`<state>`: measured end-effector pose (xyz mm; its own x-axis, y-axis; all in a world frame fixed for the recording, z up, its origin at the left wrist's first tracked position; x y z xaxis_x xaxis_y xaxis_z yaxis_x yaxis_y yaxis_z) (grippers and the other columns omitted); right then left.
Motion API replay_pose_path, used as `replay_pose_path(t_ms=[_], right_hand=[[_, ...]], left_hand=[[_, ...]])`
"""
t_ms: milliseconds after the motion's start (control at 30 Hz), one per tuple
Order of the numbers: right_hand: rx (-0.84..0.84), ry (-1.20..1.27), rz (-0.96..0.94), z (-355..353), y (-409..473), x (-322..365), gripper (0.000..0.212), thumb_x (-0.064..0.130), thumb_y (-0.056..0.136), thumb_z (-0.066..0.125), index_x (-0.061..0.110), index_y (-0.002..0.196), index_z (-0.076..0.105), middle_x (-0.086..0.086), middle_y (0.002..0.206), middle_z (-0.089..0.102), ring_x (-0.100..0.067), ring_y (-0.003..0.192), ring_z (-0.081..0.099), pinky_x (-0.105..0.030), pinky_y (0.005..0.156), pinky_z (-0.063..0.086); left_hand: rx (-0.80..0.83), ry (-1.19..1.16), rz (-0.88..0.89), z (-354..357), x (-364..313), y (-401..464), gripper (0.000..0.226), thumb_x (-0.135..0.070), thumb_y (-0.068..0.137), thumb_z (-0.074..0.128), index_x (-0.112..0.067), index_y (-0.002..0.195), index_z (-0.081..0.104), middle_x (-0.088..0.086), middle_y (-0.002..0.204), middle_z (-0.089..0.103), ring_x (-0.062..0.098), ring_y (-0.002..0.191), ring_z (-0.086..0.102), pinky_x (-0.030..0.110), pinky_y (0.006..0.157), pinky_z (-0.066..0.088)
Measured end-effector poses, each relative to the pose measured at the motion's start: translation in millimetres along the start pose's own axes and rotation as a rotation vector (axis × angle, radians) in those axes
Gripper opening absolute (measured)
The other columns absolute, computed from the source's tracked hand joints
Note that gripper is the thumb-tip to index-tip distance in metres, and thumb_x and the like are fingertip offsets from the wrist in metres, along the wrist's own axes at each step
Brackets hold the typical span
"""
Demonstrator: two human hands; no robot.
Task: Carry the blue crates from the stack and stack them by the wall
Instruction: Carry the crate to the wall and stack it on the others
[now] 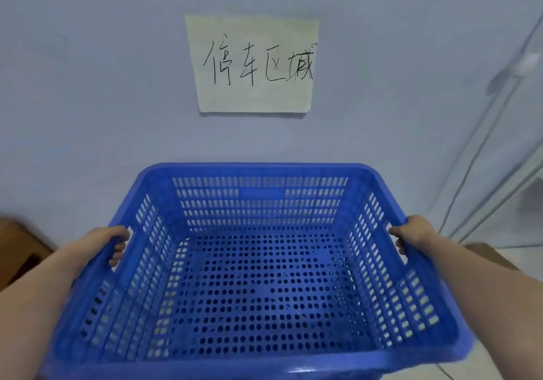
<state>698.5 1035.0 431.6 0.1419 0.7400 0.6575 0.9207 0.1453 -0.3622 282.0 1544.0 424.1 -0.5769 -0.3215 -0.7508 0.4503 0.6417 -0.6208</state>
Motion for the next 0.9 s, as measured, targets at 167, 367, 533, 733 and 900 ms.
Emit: replay_pose_path(t_ms=[167, 367, 533, 733, 900], right_hand=[[-0.032, -0.047, 0.035, 15, 22, 2, 0.019, 0.004, 0.086, 0.06, -0.011, 0.095, 0.054, -0.017, 0.052, 0.054, -0.027, 0.044, 0.049, -0.035, 0.051, 0.044], [-0.041, -0.095, 0.003, 12, 55, 10, 0.019, 0.008, 0.086, 0.059, -0.009, 0.095, 0.057, -0.018, 0.054, 0.057, -0.028, 0.046, 0.054, -0.037, 0.058, 0.048], [-0.02, -0.114, -0.003, 16, 76, 12, 0.019, 0.008, 0.087, 0.058, -0.008, 0.096, 0.057, -0.015, 0.053, 0.058, -0.027, 0.044, 0.054, -0.031, 0.049, 0.046], [-0.008, -0.122, 0.024, 34, 89, -7, 0.018, 0.01, 0.086, 0.058, -0.006, 0.093, 0.056, -0.017, 0.057, 0.061, -0.03, 0.049, 0.057, -0.038, 0.059, 0.052], [0.01, -0.119, 0.051, 40, 102, -12, 0.025, 0.011, 0.086, 0.059, -0.008, 0.101, 0.053, -0.019, 0.056, 0.06, -0.03, 0.049, 0.056, -0.043, 0.059, 0.05]], left_hand=[[-0.031, -0.004, -0.006, 7, 18, 33, 0.03, -0.011, 0.096, 0.041, -0.011, 0.066, 0.036, 0.001, 0.039, 0.034, 0.014, 0.026, 0.031, 0.017, 0.032, 0.029], [-0.064, -0.031, -0.002, 30, 25, 47, 0.031, -0.008, 0.094, 0.044, -0.009, 0.064, 0.037, 0.002, 0.036, 0.035, 0.015, 0.024, 0.032, 0.017, 0.031, 0.03], [-0.106, -0.041, 0.009, 36, 18, 57, 0.028, -0.008, 0.093, 0.047, -0.007, 0.066, 0.04, 0.005, 0.043, 0.034, 0.017, 0.027, 0.034, 0.02, 0.033, 0.031], [-0.14, -0.018, -0.01, 41, 13, 70, 0.026, -0.007, 0.092, 0.048, -0.007, 0.067, 0.042, 0.007, 0.041, 0.035, 0.017, 0.025, 0.032, 0.018, 0.033, 0.032], [-0.122, -0.004, -0.013, 46, 5, 78, 0.028, -0.01, 0.094, 0.047, -0.005, 0.067, 0.043, 0.004, 0.038, 0.034, 0.016, 0.025, 0.031, 0.018, 0.03, 0.031]])
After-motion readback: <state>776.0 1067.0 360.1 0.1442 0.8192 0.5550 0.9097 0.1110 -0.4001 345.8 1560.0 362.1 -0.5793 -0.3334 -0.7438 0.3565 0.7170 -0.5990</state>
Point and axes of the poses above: each hand's wrist, its own y-axis towards the middle knuckle, its own z-axis out of the palm, x = y × z, the point moved 8 cm from there along y, towards the middle knuckle
